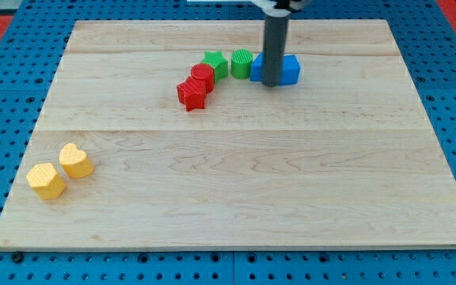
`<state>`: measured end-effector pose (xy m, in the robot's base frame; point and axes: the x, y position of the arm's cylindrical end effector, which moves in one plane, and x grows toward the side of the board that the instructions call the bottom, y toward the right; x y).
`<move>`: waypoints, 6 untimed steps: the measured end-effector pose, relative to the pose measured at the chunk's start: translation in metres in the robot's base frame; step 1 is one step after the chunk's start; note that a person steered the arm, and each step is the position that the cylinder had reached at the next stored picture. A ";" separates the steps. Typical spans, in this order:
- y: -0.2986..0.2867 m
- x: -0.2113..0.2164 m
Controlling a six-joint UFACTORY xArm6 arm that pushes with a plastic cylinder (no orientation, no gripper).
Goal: Push the blue triangle to top center
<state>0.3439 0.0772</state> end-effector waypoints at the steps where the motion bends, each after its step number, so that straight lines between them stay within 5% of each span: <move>1: 0.025 0.000; 3: 0.028 -0.033; 5: -0.003 0.008; 6: -0.034 -0.012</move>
<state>0.3320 0.0437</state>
